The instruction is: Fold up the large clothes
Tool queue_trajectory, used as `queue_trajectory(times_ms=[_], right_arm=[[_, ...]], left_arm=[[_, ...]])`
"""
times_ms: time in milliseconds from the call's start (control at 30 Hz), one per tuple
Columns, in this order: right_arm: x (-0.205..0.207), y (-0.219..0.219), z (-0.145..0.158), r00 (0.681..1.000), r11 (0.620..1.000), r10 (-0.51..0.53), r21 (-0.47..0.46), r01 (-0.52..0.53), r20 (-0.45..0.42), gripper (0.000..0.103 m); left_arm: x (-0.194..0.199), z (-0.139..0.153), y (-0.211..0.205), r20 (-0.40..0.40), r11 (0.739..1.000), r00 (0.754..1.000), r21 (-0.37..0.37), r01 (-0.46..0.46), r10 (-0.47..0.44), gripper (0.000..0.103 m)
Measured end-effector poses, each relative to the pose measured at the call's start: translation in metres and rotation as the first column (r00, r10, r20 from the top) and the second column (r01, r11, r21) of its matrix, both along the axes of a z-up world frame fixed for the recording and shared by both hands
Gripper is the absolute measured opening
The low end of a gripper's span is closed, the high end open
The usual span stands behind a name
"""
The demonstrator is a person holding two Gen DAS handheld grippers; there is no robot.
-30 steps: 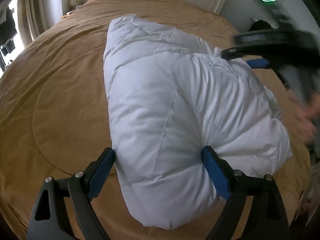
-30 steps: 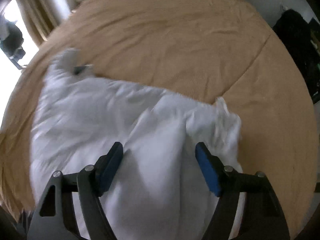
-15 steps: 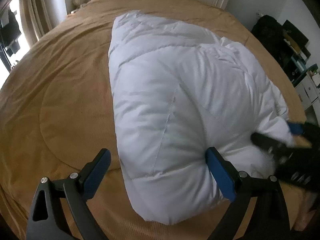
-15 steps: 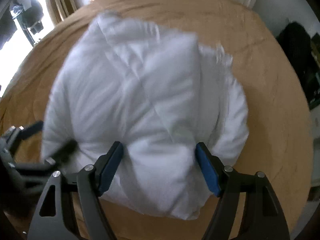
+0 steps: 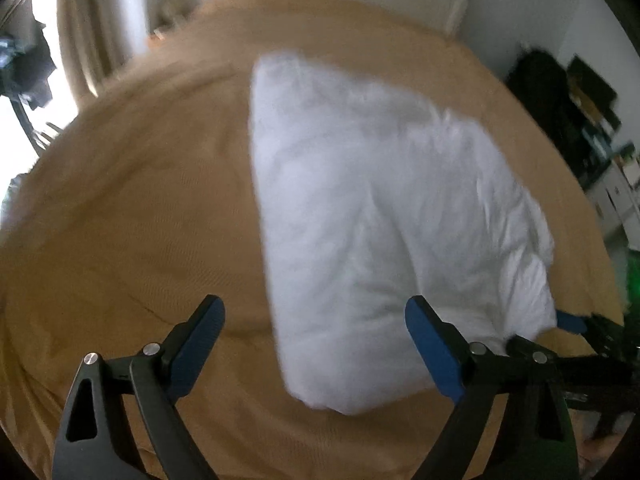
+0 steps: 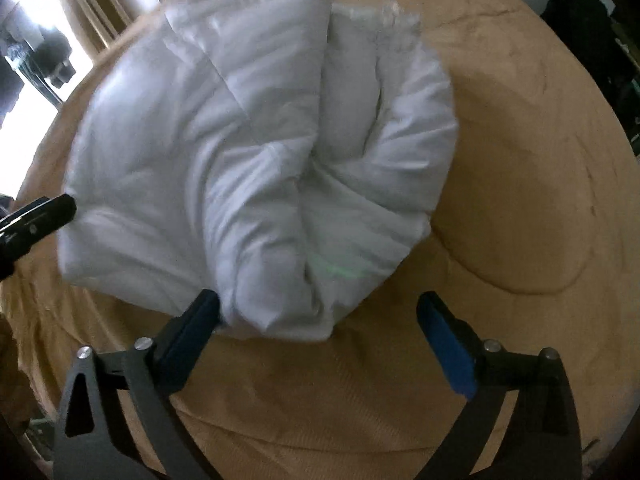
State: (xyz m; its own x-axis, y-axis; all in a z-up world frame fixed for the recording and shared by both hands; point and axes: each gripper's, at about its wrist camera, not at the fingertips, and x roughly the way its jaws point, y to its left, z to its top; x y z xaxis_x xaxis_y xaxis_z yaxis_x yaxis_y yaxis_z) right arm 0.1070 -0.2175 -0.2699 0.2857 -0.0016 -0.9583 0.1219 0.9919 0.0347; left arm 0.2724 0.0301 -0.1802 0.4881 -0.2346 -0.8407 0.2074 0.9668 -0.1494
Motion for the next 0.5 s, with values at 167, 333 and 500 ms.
queue_trajectory(times_ms=[167, 333, 500], right_arm=[[0.017, 0.018, 0.064, 0.973, 0.997, 0.068, -0.037, -0.061, 0.222, 0.081], [0.086, 0.036, 0.080, 0.944, 0.981, 0.116, 0.111, -0.157, 0.308, 0.049], [0.136, 0.026, 0.009, 0.983, 0.993, 0.082, 0.076, -0.095, 0.165, 0.028]], left_arm=[[0.003, -0.033, -0.014, -0.107, 0.998, 0.993, 0.039, 0.051, -0.047, 0.094], [-0.004, -0.045, -0.030, -0.102, 0.989, 0.990, 0.101, 0.106, -0.095, 0.097], [-0.006, -0.072, -0.021, -0.227, 0.994, 0.968, -0.002, 0.112, -0.109, 0.103]])
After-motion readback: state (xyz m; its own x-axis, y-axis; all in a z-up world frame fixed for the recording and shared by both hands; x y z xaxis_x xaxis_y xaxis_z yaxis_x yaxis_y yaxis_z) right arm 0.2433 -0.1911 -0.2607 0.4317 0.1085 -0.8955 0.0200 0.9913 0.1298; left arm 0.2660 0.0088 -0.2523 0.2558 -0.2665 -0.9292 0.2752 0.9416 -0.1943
